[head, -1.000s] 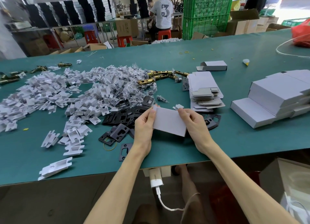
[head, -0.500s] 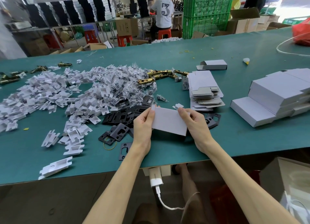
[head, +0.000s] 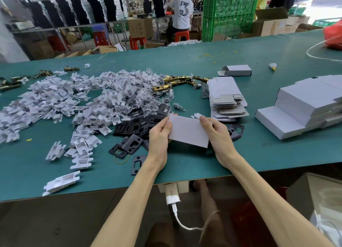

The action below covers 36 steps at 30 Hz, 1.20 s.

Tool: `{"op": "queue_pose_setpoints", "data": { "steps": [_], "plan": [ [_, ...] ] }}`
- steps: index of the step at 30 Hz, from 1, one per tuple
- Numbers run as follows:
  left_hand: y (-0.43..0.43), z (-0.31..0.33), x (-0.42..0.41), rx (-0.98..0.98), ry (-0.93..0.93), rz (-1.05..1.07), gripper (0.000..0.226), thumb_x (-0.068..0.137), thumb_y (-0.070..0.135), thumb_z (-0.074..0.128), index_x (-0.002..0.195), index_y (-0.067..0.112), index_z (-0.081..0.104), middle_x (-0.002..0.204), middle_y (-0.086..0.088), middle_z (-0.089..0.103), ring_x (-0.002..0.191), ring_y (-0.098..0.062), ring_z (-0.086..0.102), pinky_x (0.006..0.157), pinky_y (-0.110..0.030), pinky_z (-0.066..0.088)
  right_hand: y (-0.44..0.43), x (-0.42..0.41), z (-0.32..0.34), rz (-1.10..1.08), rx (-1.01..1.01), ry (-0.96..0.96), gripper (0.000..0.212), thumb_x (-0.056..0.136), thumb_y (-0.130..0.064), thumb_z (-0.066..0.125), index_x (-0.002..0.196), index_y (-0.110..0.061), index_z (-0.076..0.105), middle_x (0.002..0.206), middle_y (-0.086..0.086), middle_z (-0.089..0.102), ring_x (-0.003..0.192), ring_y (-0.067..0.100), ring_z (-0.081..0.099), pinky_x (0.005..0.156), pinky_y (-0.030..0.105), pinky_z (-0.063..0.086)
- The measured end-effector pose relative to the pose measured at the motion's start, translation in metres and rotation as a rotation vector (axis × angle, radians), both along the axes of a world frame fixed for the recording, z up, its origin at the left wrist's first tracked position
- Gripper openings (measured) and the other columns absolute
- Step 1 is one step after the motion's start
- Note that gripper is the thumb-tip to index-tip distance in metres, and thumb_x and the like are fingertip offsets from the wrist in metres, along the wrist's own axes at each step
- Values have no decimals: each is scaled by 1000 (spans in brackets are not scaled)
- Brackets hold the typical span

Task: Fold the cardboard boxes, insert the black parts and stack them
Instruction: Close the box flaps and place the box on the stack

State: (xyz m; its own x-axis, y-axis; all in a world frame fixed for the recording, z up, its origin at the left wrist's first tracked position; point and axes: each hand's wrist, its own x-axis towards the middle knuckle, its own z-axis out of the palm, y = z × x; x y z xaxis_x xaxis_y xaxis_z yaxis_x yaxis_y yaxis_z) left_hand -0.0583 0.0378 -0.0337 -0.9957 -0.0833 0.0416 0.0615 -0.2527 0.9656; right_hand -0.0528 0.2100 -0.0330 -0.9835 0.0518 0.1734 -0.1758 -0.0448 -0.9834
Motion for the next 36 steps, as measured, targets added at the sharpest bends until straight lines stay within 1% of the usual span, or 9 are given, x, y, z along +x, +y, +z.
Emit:
{"op": "queue_pose_setpoints", "data": {
  "steps": [3,8,14,17,21,26,30,33,36],
  "plan": [
    [0,-1,0,-24,13,-16,26,110,19,49,124,26,71,114,6,78,103,-15,67,104,-48,51,-1,0,2,-30,-10,-31,45,86,-66,61,71,-24,60,76,2,47,70,15,43,63,33,29],
    [0,-1,-1,-7,24,-20,29,110,19,48,119,32,72,119,13,76,109,-15,65,109,-51,48,-1,1,3,-16,-30,-34,40,90,-64,61,71,-29,68,77,2,54,72,15,48,62,30,32],
    [2,3,2,-20,55,-83,31,109,22,49,132,29,68,132,10,71,119,-15,63,110,-43,50,0,1,6,-45,-154,-78,53,88,-61,58,96,-9,67,95,13,63,87,25,56,75,41,39],
    [3,4,4,-67,68,-136,34,110,26,47,140,30,61,140,1,67,128,-20,61,112,-39,49,0,3,9,-42,-195,-94,77,86,-64,58,111,9,59,100,18,62,90,29,57,80,44,39],
    [4,3,4,-186,87,-183,46,112,22,44,157,26,42,151,2,56,136,-17,55,120,-40,40,-1,2,9,-47,-144,-73,84,91,-63,56,108,19,47,98,15,54,88,28,50,78,44,35],
    [6,3,4,-296,115,-221,56,110,19,48,161,33,30,153,4,49,124,-5,55,119,-33,40,-2,-4,1,-46,-52,-74,53,96,-64,51,91,-11,49,90,9,50,81,21,49,74,40,35],
    [5,4,3,-246,83,-193,53,110,13,48,159,28,36,148,4,55,124,-9,57,119,-41,41,-1,-6,0,-33,-25,-102,51,93,-67,49,93,-15,50,92,6,52,84,19,50,76,38,37],
    [4,0,-1,-191,63,-122,50,110,9,47,158,16,40,151,-5,56,137,-26,54,119,-49,40,-5,-5,0,-20,106,-111,46,96,-58,52,120,-19,50,109,-3,58,98,14,55,80,27,44],
    [3,-1,-4,-137,48,-66,45,110,10,47,155,11,46,151,-5,56,139,-26,53,119,-50,41,-8,-1,1,-2,240,-54,82,85,-54,68,149,-19,30,136,0,43,122,13,47,101,22,41]
  ]
}}
